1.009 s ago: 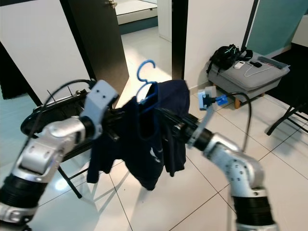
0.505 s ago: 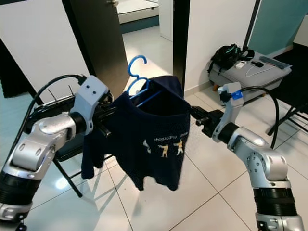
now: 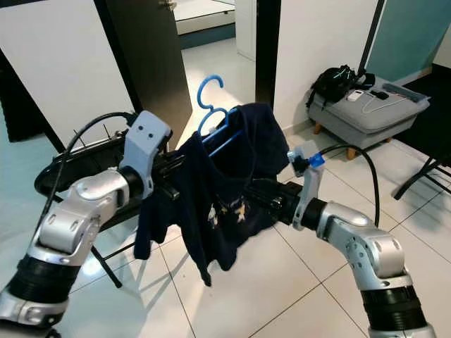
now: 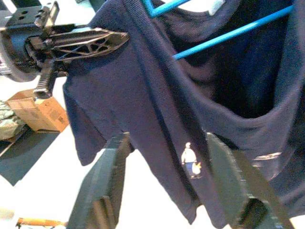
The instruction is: Hang hanger
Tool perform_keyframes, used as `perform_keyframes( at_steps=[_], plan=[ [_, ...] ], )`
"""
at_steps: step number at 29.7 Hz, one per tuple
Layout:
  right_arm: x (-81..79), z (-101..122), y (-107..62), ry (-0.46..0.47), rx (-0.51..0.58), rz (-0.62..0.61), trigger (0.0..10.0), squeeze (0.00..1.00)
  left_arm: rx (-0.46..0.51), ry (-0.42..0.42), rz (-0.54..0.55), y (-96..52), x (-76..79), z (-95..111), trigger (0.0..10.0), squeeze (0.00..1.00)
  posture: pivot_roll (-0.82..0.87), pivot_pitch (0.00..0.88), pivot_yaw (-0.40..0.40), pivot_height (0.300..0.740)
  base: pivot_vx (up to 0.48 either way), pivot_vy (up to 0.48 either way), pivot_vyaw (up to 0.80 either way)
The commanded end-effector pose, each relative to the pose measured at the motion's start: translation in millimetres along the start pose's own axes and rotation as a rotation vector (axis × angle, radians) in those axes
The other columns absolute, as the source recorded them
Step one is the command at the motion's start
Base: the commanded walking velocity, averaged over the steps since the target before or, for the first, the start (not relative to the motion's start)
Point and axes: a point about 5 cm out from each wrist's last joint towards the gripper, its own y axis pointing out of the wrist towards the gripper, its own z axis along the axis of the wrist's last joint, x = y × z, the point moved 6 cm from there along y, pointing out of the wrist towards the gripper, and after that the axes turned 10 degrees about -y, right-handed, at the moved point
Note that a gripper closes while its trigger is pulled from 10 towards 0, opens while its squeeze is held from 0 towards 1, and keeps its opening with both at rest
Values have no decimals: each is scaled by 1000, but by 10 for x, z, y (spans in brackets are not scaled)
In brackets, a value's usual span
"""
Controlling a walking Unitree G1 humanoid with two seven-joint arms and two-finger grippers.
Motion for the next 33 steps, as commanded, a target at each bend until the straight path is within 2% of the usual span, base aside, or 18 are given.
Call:
perform_keyframes(
  at_steps=[1,2,4,5,6,7,8,9,10,11,12,14,15,17,21,23,27,33],
  plan=[
    [-42,-62,-7,-12,-14,20,10000,1000,53,-10,54,-24,-120,69,10000,0,-61,50,27,740,0,0,0],
    [43,-135,-48,-21,-24,-24,10000,1000,77,-56,96,-43,-185,17,10000,0,-61,50,27,740,0,0,0],
    [43,-135,-48,-21,-24,-24,10000,1000,77,-56,96,-43,-185,17,10000,0,-61,50,27,740,0,0,0],
    [304,-145,-79,-16,-2,-178,10000,863,80,-109,165,-96,-311,-144,10000,0,-64,56,30,740,0,0,0],
    [304,-145,-79,-16,-2,-178,10000,863,80,-109,165,-96,-311,-144,10000,0,-64,56,30,740,0,0,0],
    [548,-186,-118,-6,-6,-325,10000,0,67,-128,219,-142,-409,-288,10000,0,-64,56,30,740,0,0,0],
    [762,-265,-178,35,-14,-458,10000,0,50,-156,268,-196,-500,-436,10000,0,-64,56,30,740,0,0,0],
    [762,-265,-178,35,-14,-458,10000,0,50,-156,268,-196,-500,-436,10000,0,-64,56,30,740,0,0,0],
    [882,-329,-222,66,-24,-538,10000,0,39,-175,298,-233,-553,-531,10000,0,-64,56,30,740,0,0,0],
    [882,-329,-222,66,-24,-538,10000,0,39,-175,298,-233,-553,-531,10000,0,-64,56,30,740,0,0,0],
    [979,-391,-282,117,-3,-614,10000,0,29,-185,303,-276,-559,-628,10000,0,-66,63,21,740,0,0,-456],
    [1049,-455,-334,205,43,-695,10000,0,-16,-232,269,-307,-477,-814,10000,0,-66,63,19,740,0,0,-800],
    [1049,-455,-334,205,43,-695,10000,0,-16,-232,269,-307,-477,-814,10000,0,-66,63,19,740,0,0,-800],
    [1078,-446,-342,206,58,-732,10000,0,-8,-288,234,-290,-434,-823,10000,0,-81,73,16,740,0,0,-784],
    [1124,-464,-363,213,63,-756,10000,0,7,-291,171,-218,-321,-805,10000,0,-81,73,16,740,0,0,-769],
    [1146,-490,-373,211,42,-769,10000,0,20,-305,169,-202,-318,-798,10000,0,-92,82,13,740,0,0,-769],
    [1178,-480,-353,199,50,-780,10000,0,79,-394,179,-168,-358,-747,10000,0,-98,86,19,740,0,0,-763],
    [1194,-470,-338,207,74,-792,10000,0,136,-389,195,-139,-320,-661,10000,0,-103,82,30,740,0,0,-765]
  ],
)
